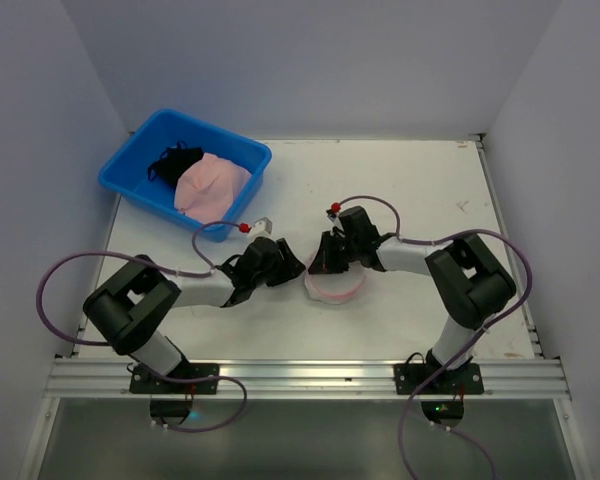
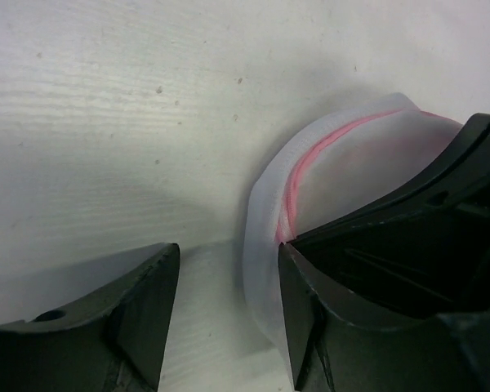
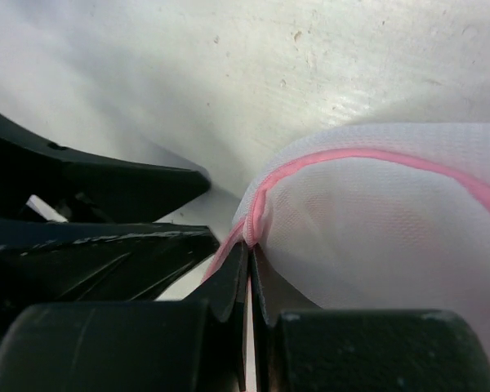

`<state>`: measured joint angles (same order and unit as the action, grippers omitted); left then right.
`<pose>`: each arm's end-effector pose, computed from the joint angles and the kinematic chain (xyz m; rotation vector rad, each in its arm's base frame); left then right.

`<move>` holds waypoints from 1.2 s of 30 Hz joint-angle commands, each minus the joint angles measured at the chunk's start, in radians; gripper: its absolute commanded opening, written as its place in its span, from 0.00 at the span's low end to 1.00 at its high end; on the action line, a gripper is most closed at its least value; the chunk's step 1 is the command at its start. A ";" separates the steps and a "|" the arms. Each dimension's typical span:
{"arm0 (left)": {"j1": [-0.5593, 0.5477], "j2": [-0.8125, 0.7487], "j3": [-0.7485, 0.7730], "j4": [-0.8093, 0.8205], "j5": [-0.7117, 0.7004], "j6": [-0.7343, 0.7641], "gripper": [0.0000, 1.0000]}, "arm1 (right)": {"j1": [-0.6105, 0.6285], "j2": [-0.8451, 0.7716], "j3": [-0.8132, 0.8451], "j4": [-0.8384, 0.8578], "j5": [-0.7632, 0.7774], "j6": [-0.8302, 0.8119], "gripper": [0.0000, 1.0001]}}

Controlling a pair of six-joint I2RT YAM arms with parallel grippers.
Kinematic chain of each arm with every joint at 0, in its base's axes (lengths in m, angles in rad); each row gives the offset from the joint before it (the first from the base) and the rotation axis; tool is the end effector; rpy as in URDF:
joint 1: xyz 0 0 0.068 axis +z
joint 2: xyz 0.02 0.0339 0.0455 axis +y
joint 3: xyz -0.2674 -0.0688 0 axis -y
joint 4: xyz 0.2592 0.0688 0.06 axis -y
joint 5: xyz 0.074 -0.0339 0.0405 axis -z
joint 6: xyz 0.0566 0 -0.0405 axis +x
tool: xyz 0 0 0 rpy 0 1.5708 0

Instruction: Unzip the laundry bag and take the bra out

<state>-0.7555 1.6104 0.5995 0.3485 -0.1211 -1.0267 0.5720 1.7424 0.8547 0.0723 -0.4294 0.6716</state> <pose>0.2389 -0.2156 0.1129 -0.3883 2.3293 -0.8064 0.2915 0.2157 0.1225 -0.0941 2.5777 1.0494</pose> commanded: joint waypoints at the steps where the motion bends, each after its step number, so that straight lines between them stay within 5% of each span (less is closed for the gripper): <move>1: 0.002 -0.082 -0.058 -0.100 -0.048 0.004 0.57 | 0.017 0.005 0.007 -0.016 0.012 0.002 0.00; 9: -0.010 -0.253 -0.109 -0.088 -0.005 0.025 0.52 | 0.017 -0.058 0.006 -0.043 0.041 -0.021 0.00; 25: -0.088 -0.156 -0.041 0.009 0.032 0.027 0.45 | 0.019 -0.090 0.010 -0.062 0.053 -0.037 0.00; 36: -0.088 0.055 -0.032 -0.025 0.024 -0.012 0.21 | 0.020 -0.168 0.021 -0.131 0.081 -0.066 0.00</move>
<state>-0.8394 1.6115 0.5583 0.3634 -0.0669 -1.0397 0.5884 1.6321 0.8543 -0.0311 -0.3748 0.6353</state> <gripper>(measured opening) 0.221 0.008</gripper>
